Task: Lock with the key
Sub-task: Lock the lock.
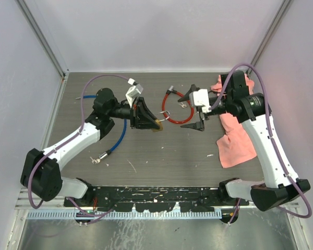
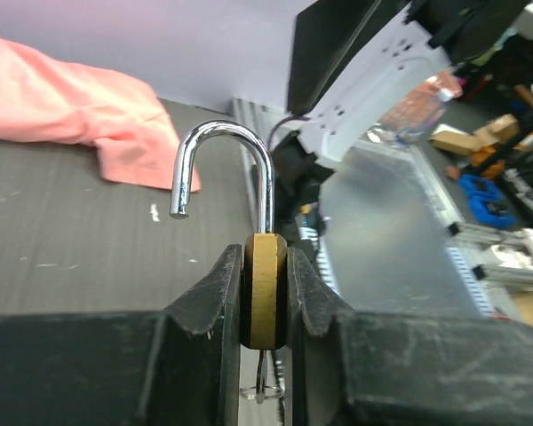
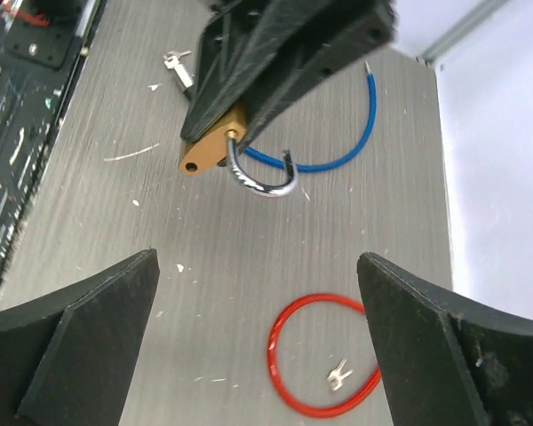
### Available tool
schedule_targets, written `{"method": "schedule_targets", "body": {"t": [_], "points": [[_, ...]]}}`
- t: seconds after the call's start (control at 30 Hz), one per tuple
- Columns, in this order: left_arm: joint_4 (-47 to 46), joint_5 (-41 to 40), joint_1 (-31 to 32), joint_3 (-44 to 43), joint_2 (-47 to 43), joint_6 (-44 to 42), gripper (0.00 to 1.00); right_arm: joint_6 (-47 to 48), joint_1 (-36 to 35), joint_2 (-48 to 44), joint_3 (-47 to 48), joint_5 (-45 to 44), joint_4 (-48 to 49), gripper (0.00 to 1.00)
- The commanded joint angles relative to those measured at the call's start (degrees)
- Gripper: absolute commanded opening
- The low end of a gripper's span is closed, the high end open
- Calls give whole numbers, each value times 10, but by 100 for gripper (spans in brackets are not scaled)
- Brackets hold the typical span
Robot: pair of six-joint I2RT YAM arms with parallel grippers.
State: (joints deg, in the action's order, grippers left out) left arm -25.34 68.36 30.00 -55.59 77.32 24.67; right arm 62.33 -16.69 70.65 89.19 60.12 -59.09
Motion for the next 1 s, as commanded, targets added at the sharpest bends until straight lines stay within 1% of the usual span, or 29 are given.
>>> {"method": "schedule_targets", "body": {"t": [0.0,0.07,0.23,0.43,0.6,0.7,0.77,0.83,0.93,0.97], "points": [[-160,55,2,-37,13,195,0,275,-4,29,20,85,-101,99],[-163,55,8,-37,14,203,0,263,-10,34,18,93,-77,95],[-159,53,19,-38,15,203,0,246,-33,40,18,100,-59,74],[-159,58,27,-46,27,206,0,237,-66,41,14,92,-49,59],[-160,62,29,-52,31,209,0,232,-71,41,14,85,-48,40],[-162,60,29,-52,31,209,0,232,-73,38,13,77,-51,25],[-167,57,30,-49,29,208,0,232,-73,35,12,72,-54,19],[-173,53,30,-45,26,203,0,230,-73,32,5,65,-54,18],[-173,52,31,-39,20,194,0,208,-73,27,-7,62,-40,39],[-173,53,32,-37,20,192,0,204,-73,26,-11,65,-36,42]]}}
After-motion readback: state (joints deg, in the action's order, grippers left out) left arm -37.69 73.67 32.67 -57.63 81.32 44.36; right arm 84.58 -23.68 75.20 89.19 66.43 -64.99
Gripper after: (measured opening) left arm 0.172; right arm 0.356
